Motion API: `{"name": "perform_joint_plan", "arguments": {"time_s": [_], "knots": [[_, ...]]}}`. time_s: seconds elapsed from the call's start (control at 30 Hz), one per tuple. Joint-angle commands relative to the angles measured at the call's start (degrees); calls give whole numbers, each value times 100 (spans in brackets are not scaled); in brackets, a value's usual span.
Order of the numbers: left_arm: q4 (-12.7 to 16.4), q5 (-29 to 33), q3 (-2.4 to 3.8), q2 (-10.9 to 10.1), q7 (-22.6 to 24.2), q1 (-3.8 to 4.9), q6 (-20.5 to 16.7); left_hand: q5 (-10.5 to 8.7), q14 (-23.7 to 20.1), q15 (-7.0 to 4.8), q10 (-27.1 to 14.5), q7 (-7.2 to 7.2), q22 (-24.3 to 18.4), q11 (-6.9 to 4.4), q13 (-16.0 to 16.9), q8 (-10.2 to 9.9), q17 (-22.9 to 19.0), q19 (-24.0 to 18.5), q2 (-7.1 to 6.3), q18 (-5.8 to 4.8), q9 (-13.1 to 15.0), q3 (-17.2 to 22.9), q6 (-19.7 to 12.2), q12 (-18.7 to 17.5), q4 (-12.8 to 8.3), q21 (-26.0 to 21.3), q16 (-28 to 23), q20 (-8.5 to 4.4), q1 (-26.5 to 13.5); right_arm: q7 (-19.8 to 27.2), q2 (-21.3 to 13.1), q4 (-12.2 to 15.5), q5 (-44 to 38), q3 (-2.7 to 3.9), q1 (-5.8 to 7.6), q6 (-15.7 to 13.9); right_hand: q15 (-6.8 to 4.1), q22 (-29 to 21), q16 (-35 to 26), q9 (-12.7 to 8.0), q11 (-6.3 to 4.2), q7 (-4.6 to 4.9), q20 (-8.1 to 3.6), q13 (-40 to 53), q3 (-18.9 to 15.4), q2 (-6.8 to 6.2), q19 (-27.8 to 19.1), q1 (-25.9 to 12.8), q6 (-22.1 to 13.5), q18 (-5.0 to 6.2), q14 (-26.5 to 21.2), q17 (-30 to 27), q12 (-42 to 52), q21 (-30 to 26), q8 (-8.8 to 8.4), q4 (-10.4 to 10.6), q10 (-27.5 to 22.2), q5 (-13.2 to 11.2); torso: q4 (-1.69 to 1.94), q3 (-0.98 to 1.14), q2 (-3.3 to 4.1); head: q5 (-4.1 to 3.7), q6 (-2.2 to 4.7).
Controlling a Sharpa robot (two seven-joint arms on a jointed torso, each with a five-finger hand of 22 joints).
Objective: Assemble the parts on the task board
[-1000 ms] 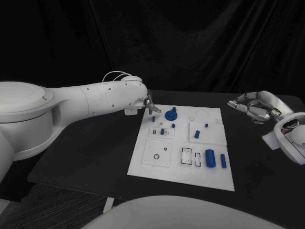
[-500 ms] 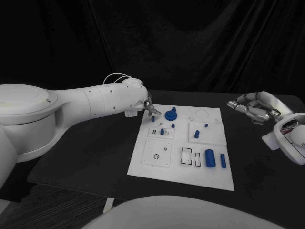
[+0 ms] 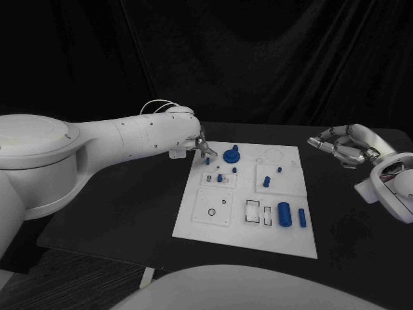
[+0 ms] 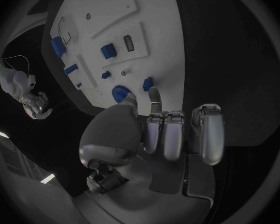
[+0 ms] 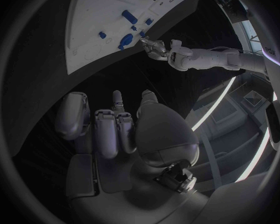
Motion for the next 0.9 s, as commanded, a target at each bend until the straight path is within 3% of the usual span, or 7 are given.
{"name": "perform_joint_plan", "arguments": {"time_s": [0.03, 0.9], "knots": [[-10, -7, 5, 14, -12, -16, 131, 123, 635, -31, 628, -7, 1264, -19, 1475, 83, 1522, 125, 11, -106, 129, -237, -39, 14, -25, -109, 80, -37, 56, -96, -1, 1, -27, 5, -16, 31, -23, 930, -9, -52, -5, 27, 15, 1119, -79, 52, -37, 125, 18, -75, 453, 827, -60, -105, -2, 16, 353, 17, 3, 0, 2, -9, -1], [-66, -4, 5, 65, -39, -61, 435, 208, 635, -2, 628, 29, 1242, 13, 1475, 0, 1522, 79, 86, -90, 194, -196, -173, 14, -93, -186, 80, -12, 174, -125, -10, 13, -27, 5, -16, 53, -23, 930, -9, -52, -5, 27, 15, 1119, -79, 52, -37, 125, 18, -75, 453, 827, -60, -105, -2, 16, 353, 17, 2, 0, 0, -33, -1]]}}
